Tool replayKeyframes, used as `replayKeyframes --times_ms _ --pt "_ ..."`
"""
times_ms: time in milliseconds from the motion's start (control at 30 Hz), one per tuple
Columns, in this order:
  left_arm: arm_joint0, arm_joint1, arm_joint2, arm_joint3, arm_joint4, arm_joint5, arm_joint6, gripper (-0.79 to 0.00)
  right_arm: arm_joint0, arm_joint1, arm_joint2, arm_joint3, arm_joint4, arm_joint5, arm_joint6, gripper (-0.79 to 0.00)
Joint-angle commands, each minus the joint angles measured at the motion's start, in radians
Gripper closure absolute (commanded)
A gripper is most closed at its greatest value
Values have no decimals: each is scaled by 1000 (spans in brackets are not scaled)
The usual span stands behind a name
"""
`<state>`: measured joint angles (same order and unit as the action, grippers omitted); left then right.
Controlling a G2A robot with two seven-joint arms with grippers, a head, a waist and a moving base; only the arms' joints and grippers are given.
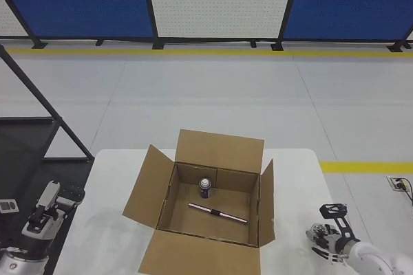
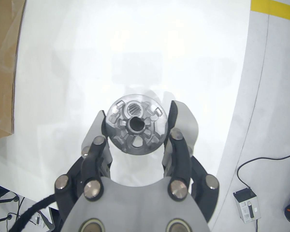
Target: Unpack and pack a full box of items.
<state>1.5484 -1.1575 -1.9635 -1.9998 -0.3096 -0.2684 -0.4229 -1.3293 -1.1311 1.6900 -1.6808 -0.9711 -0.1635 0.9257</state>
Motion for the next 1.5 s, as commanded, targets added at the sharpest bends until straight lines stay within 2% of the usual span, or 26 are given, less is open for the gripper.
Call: replayKeyframes --times_ms 0,167,300,433,567,667,767,967,1467 --pt "0 0 0 0 0 0 0 -785 -20 2 22 -25 23 -7 -13 0" --pt "0 0 0 0 0 0 0 -785 -122 8 131 -196 116 -33 -65 0" --pt "0 0 0 0 0 0 0 -785 -232 10 244 -442 180 -35 -93 0" --pt "0 0 0 0 0 0 0 -785 -295 9 290 -669 214 8 -67 0" --pt "0 0 0 0 0 0 0 -785 -205 20 251 -669 235 -69 -72 0" --pt "0 0 0 0 0 0 0 -785 -97 29 160 -669 213 -89 -45 0" --pt "0 0 0 0 0 0 0 -785 35 34 18 -669 173 -51 10 0" --pt "0 0 0 0 0 0 0 -785 295 23 -307 -669 88 109 147 0" --pt "0 0 0 0 0 0 0 -785 288 23 -310 -664 92 105 134 0"
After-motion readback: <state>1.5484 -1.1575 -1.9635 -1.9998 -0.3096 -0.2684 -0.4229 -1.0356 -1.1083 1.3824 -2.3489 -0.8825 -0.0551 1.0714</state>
